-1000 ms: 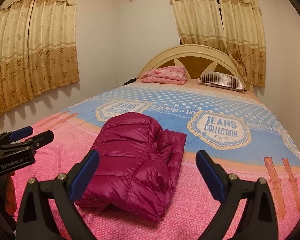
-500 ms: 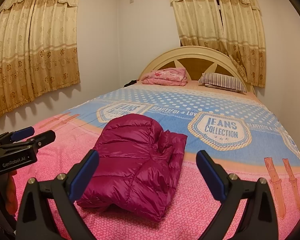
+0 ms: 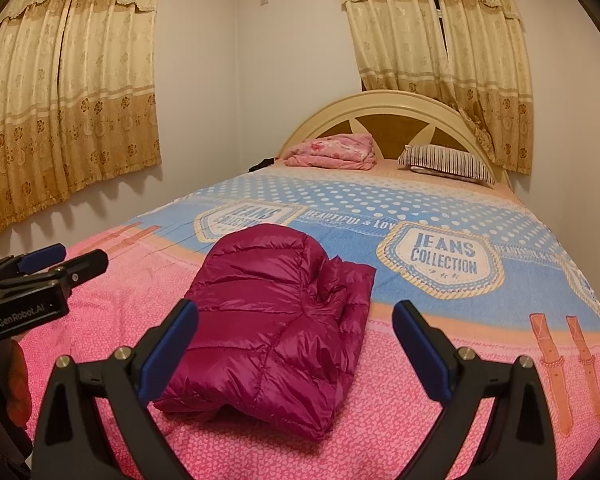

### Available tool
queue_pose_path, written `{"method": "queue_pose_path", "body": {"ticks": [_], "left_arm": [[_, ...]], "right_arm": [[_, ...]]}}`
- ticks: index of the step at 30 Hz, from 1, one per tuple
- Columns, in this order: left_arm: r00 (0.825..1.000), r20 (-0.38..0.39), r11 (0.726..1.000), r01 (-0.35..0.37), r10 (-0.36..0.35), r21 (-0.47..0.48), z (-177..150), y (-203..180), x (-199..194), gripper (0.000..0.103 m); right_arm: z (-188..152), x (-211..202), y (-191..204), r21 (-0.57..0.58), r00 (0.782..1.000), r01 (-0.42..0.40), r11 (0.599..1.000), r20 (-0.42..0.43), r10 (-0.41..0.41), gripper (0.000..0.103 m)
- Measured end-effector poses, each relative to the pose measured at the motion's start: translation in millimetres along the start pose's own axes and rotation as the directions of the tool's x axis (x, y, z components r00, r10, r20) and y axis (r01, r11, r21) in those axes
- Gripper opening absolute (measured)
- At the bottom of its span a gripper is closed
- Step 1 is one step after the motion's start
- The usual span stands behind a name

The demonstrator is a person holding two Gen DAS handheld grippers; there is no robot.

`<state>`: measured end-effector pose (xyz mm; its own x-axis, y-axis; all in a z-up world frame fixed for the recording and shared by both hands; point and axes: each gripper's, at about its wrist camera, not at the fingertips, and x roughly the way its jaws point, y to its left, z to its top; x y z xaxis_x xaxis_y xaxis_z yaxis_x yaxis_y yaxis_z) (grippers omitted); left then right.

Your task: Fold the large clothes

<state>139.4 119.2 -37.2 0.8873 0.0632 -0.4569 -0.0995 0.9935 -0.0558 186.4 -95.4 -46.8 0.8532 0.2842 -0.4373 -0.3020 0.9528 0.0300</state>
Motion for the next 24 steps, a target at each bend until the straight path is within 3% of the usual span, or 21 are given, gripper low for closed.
{"method": "queue_pose_path", "body": {"ticks": [8,11,24], "left_arm": [[0.999,-0.013,0.999,0.03,-0.031,-0.045,2.6,4.4,1.2,0.084],[1.0,-0.016,0.999,0.025,-0.026,-0.046,2.9,2.7,1.5,0.09],[1.0,0.012,1.0,0.011,-0.011,-0.023,-2.6,1.2,-0.6,0.096]], "right_arm": [[2.3,-5.0,-2.0,0.001,1.0,0.004,1.0,0.017,-0.004,0.1],[4.3,-7.3,-2.7,0.002,1.0,0.002,1.0,0.025,-0.002,0.1],[1.9,-5.4,-2.8,0.001,1.0,-0.005,1.0,0.012,0.005,0.1]]}}
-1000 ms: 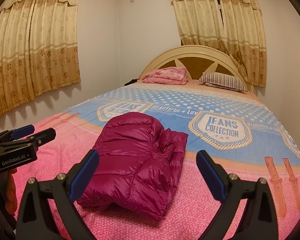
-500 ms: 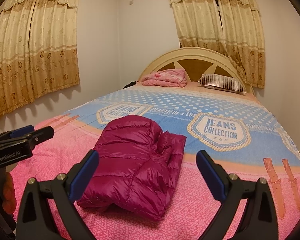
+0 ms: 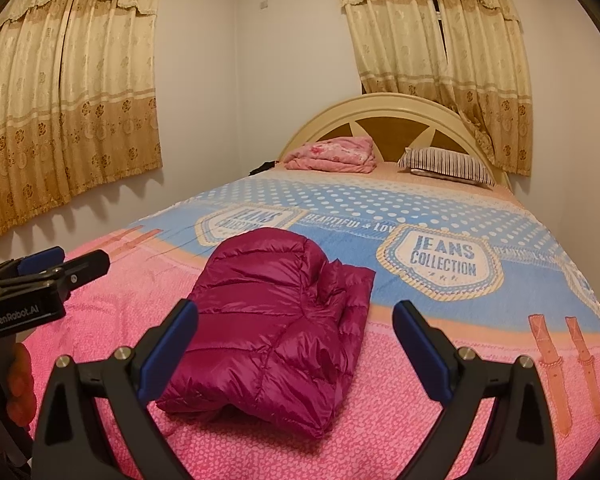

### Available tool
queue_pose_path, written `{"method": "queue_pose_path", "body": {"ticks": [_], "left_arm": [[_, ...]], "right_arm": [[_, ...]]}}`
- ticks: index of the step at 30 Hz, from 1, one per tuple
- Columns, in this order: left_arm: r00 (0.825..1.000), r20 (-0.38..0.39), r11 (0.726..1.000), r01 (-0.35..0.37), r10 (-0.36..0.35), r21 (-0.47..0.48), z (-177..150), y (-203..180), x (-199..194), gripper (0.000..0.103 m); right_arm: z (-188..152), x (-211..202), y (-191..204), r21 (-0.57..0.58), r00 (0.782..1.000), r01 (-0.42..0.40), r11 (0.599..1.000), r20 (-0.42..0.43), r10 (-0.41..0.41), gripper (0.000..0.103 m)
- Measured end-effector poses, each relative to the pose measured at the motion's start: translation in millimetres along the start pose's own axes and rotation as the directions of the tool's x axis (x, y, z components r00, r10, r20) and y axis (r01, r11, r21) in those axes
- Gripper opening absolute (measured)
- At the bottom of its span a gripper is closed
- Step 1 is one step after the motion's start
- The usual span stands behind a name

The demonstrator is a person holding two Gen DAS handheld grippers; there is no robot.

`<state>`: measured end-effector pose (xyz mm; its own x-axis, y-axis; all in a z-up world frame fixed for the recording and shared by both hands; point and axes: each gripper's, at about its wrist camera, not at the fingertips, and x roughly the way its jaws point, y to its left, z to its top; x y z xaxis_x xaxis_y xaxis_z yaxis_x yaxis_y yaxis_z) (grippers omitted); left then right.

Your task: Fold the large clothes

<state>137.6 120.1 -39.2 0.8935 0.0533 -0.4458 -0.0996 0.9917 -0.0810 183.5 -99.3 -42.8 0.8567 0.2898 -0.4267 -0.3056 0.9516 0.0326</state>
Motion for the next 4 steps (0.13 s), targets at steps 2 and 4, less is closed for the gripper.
{"method": "queue_pose_path", "body": {"ticks": [2,4], "left_arm": [[1.0,0.002,1.0,-0.004,0.004,0.001,-0.1,-0.4,-0.2,0.096],[1.0,-0.002,1.0,0.006,-0.006,0.002,-0.5,-0.7,0.2,0.096]], "right_arm": [[-0.4,0.4,0.3,0.001,1.0,0.0,1.0,-0.003,0.0,0.1],[-2.1,0.5,-0.1,0.003,1.0,-0.002,1.0,-0.007,0.002,0.1]]}}
